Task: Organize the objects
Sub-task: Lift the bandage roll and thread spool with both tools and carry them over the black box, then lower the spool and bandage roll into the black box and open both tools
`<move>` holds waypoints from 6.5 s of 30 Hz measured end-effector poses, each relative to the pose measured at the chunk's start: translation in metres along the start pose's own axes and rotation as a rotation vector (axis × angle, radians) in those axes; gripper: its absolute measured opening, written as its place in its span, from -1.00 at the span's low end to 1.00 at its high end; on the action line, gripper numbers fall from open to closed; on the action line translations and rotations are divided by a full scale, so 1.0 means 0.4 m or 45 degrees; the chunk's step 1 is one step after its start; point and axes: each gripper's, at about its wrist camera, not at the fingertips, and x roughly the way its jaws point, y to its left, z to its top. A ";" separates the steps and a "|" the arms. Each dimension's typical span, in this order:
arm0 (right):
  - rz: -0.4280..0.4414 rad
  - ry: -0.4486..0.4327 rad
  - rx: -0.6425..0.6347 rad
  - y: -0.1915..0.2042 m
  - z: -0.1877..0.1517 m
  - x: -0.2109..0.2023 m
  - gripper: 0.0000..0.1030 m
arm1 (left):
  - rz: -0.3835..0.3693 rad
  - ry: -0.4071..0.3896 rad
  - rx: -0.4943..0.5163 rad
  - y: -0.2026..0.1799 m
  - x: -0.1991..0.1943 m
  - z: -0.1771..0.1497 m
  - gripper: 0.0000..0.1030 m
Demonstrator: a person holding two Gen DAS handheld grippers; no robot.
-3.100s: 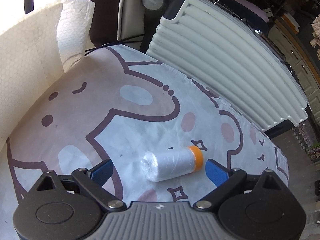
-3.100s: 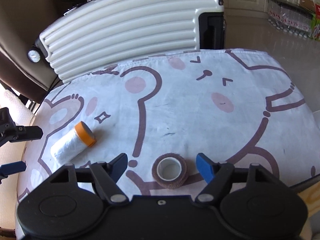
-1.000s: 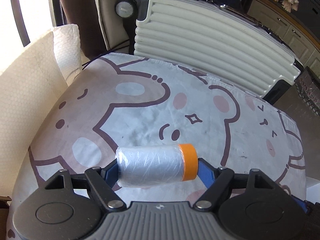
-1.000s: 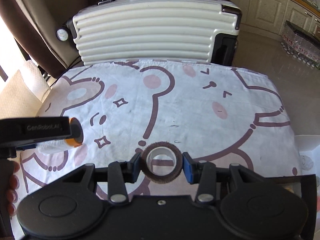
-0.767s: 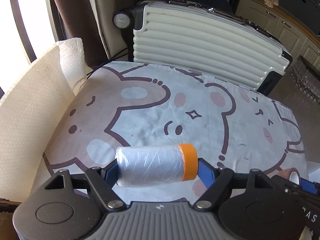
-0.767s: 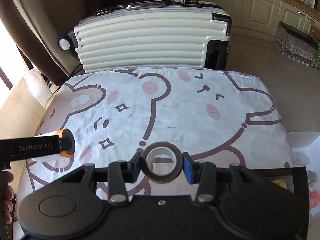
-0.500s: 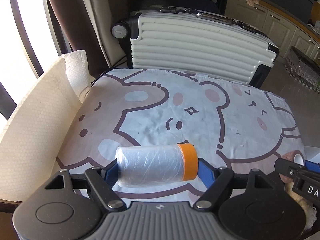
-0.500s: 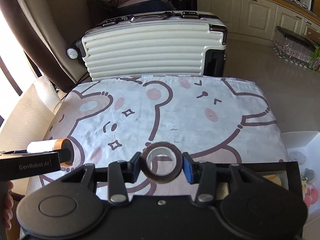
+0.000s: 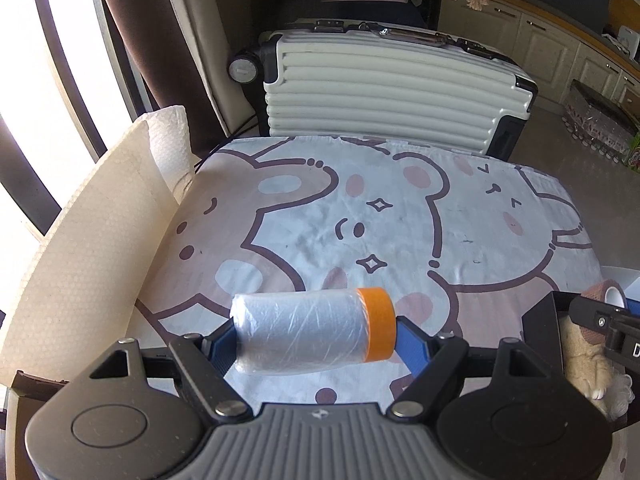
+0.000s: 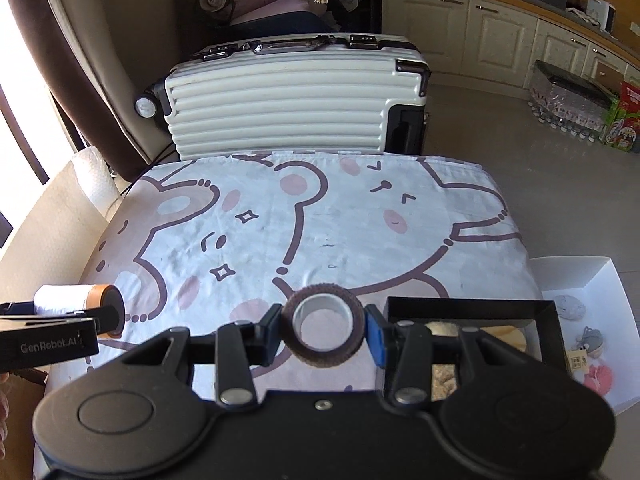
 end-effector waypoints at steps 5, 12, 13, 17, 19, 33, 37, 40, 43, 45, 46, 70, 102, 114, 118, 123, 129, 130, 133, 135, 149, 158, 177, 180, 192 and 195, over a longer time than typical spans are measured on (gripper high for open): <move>-0.004 -0.010 -0.009 0.001 -0.008 -0.025 -0.15 | 0.006 -0.013 0.020 -0.003 -0.018 -0.013 0.55; -0.009 -0.019 -0.019 0.009 -0.011 -0.046 -0.15 | 0.009 -0.024 0.021 0.003 -0.032 -0.019 0.55; -0.010 -0.020 -0.019 0.010 -0.011 -0.047 -0.15 | 0.012 -0.025 0.020 0.002 -0.034 -0.019 0.55; -0.015 -0.022 -0.020 0.009 -0.010 -0.049 -0.15 | 0.017 -0.016 0.014 0.007 -0.032 -0.021 0.55; -0.018 -0.020 -0.019 0.007 -0.011 -0.048 -0.15 | 0.013 -0.013 0.010 0.007 -0.029 -0.020 0.55; -0.087 -0.023 0.037 -0.097 -0.019 -0.060 -0.14 | -0.049 -0.001 0.045 -0.098 -0.017 -0.017 0.55; -0.122 -0.026 0.064 -0.151 -0.027 -0.075 -0.14 | -0.089 0.005 0.059 -0.153 -0.015 -0.017 0.55; -0.155 -0.029 0.089 -0.202 -0.035 -0.089 -0.14 | -0.122 0.011 0.080 -0.203 -0.013 -0.019 0.55; -0.187 -0.030 0.120 -0.251 -0.045 -0.101 -0.14 | -0.154 0.013 0.103 -0.251 -0.014 -0.021 0.55; -0.210 -0.029 0.139 -0.284 -0.053 -0.107 -0.14 | -0.171 0.011 0.118 -0.281 -0.015 -0.022 0.55; -0.221 -0.027 0.150 -0.301 -0.057 -0.110 -0.14 | -0.178 0.010 0.124 -0.294 -0.016 -0.022 0.55; -0.322 0.003 0.279 -0.517 -0.125 -0.128 -0.14 | -0.331 0.034 0.231 -0.552 0.000 -0.047 0.55; -0.401 0.052 0.490 -0.756 -0.165 -0.052 -0.15 | -0.599 0.259 0.193 -0.836 0.199 -0.110 0.55; -0.366 0.058 0.499 -0.742 -0.151 -0.025 -0.15 | -0.582 0.173 0.185 -0.789 0.165 -0.064 0.96; -0.344 0.054 0.488 -0.720 -0.142 -0.025 -0.14 | -0.542 0.136 0.222 -0.761 0.148 -0.047 0.96; -0.293 0.052 0.480 -0.686 -0.129 -0.020 -0.14 | -0.459 0.083 0.228 -0.700 0.134 -0.022 0.94; -0.222 0.069 0.474 -0.638 -0.112 0.013 -0.14 | -0.378 0.070 0.207 -0.630 0.147 0.001 0.92; -0.210 0.076 0.469 -0.629 -0.109 0.022 -0.14 | -0.371 0.074 0.200 -0.619 0.152 0.004 0.92; -0.157 0.104 0.440 -0.598 -0.101 0.052 -0.15 | -0.352 0.076 0.171 -0.585 0.164 0.017 0.92; -0.123 0.125 0.404 -0.570 -0.094 0.074 -0.15 | -0.342 0.074 0.152 -0.564 0.172 0.026 0.91; -0.093 0.337 0.155 -0.440 -0.102 0.236 -0.14 | -0.301 0.109 0.093 -0.477 0.238 0.050 0.89; -0.102 0.200 0.333 -0.489 -0.061 0.213 -0.15 | -0.308 0.117 0.133 -0.490 0.253 0.045 0.88; -0.160 0.083 0.492 -0.554 -0.052 0.178 0.15 | -0.332 0.114 0.206 -0.519 0.241 0.032 0.88; -0.157 0.076 0.492 -0.555 -0.056 0.162 0.15 | -0.331 0.109 0.210 -0.519 0.227 0.026 0.88; -0.149 0.030 0.461 -0.532 -0.071 0.070 0.16 | -0.278 0.034 0.261 -0.493 0.130 -0.003 0.90; -0.155 0.021 0.442 -0.519 -0.076 0.045 0.20 | -0.275 0.010 0.249 -0.471 0.104 -0.007 0.90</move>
